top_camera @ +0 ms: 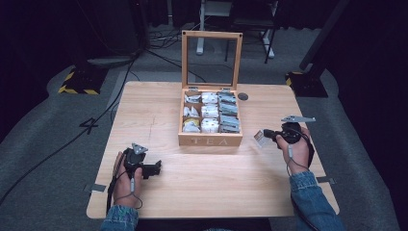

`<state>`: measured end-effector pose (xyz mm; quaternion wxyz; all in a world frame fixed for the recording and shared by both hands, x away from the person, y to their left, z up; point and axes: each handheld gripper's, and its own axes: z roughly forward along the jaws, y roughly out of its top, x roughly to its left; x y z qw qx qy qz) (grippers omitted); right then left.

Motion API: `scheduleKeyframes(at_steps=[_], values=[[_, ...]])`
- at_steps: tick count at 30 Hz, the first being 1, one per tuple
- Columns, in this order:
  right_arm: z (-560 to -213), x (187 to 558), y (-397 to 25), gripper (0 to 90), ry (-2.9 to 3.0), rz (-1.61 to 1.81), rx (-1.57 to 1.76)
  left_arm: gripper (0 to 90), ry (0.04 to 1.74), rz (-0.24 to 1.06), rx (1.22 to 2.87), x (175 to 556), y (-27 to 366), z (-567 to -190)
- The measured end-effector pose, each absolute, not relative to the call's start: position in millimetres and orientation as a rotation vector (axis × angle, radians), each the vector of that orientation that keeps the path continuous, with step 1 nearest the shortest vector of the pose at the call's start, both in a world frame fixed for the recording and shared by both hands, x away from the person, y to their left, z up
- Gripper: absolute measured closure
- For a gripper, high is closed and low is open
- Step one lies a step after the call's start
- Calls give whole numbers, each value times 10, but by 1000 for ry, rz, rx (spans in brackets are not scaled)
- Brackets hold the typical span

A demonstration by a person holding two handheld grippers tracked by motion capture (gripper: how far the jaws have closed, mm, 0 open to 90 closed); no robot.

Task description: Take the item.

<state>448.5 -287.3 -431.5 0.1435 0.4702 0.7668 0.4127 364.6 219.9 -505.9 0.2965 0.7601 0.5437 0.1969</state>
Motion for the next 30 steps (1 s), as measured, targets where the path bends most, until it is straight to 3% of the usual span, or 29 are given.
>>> scheduleKeyframes(at_steps=[22,29,30], values=[[-4549,4579,-3015,893,2223,1125,1474,0,1443,525,2026,3654,2199,-5058],[-4631,4614,-3064,753,2226,1081,1489,1,1444,522,2023,3656,2196,-5059],[-4657,4625,-3079,681,2221,1076,1490,1,1444,522,2023,3657,2196,-5059]])
